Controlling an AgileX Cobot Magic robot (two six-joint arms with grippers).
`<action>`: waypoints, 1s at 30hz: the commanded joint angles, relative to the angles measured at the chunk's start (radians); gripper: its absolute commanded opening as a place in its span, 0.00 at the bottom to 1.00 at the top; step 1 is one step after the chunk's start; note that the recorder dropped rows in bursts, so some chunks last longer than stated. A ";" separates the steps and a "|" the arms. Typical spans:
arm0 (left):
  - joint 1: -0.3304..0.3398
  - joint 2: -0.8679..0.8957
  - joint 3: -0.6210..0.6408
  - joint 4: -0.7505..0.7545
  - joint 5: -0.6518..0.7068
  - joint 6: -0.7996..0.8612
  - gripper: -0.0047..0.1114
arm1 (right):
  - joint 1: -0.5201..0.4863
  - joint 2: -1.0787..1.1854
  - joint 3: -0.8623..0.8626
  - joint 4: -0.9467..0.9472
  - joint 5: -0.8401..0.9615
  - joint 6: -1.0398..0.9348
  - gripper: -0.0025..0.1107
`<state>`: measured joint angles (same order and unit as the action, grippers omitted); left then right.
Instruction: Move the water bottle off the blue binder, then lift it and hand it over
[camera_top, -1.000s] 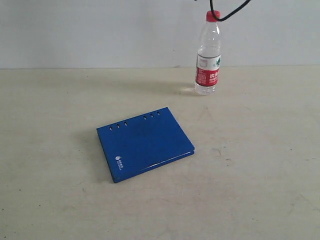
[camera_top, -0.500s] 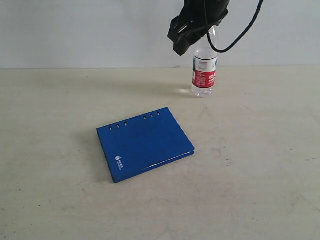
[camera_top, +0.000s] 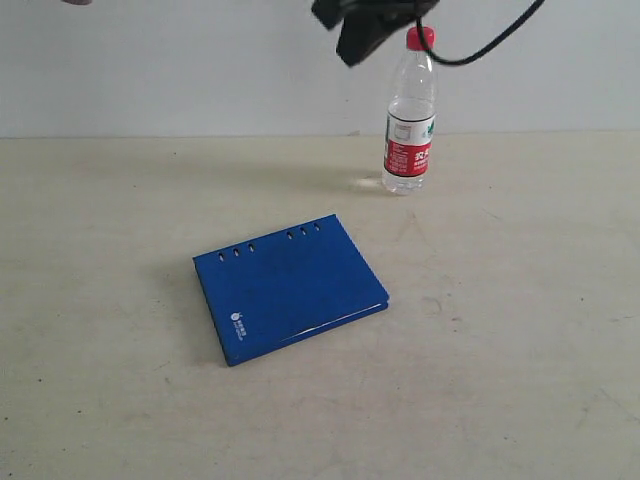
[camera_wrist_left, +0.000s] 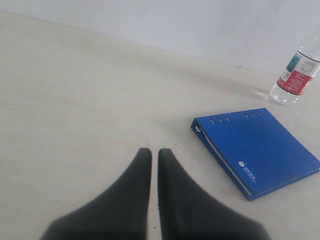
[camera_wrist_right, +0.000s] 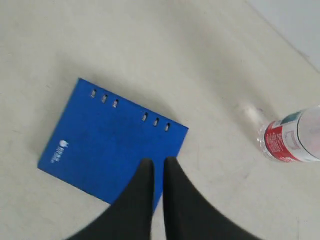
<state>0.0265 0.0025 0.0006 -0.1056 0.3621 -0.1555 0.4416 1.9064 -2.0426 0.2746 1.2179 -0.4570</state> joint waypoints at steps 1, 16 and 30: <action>-0.005 -0.002 -0.001 -0.008 0.002 -0.008 0.08 | -0.002 -0.172 0.001 0.126 0.003 -0.004 0.02; -0.005 -0.002 -0.001 0.106 -0.084 0.411 0.08 | -0.002 -1.104 0.664 0.236 -0.591 -0.363 0.02; -0.005 -0.002 -0.001 -0.108 -0.287 0.263 0.08 | -0.002 -1.479 1.613 0.092 -1.124 0.030 0.02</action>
<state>0.0265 0.0025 0.0006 -0.1938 0.0944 0.1250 0.4416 0.3789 -0.5582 0.3692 0.1514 -0.5167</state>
